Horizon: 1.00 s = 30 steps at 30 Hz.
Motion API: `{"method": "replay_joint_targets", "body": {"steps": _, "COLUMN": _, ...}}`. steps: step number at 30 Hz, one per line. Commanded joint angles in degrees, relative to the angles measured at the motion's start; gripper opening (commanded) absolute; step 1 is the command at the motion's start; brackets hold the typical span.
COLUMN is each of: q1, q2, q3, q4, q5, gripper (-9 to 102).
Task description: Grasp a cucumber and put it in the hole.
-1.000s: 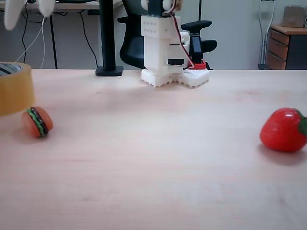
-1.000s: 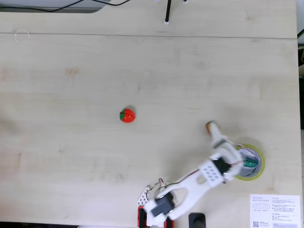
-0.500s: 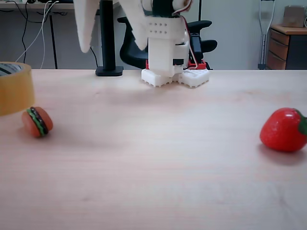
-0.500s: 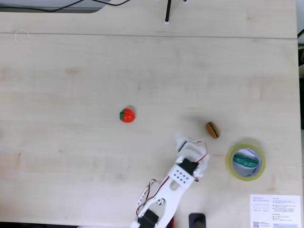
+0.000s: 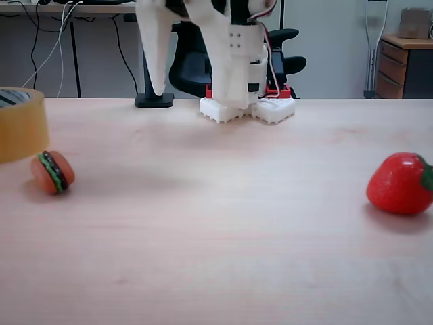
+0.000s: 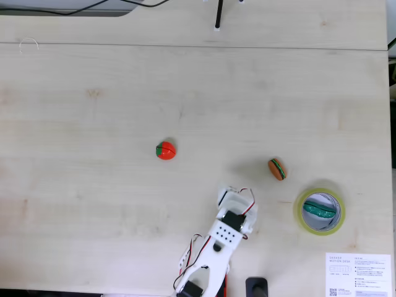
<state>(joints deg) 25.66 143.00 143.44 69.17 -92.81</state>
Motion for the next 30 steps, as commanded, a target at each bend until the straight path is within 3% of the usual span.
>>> {"method": "replay_joint_targets", "body": {"steps": 1, "q1": -0.4, "q2": 4.7, "q3": 2.0, "q4": 0.8, "q5": 0.5, "gripper": 29}}
{"method": "replay_joint_targets", "body": {"steps": 20, "q1": -8.3, "q2": 25.0, "q3": 19.4, "q4": 4.7, "q5": 5.9, "gripper": 15}}
{"method": "replay_joint_targets", "body": {"steps": 30, "q1": -9.6, "q2": 43.3, "q3": 25.5, "q4": 7.2, "q5": 9.0, "gripper": 5}}
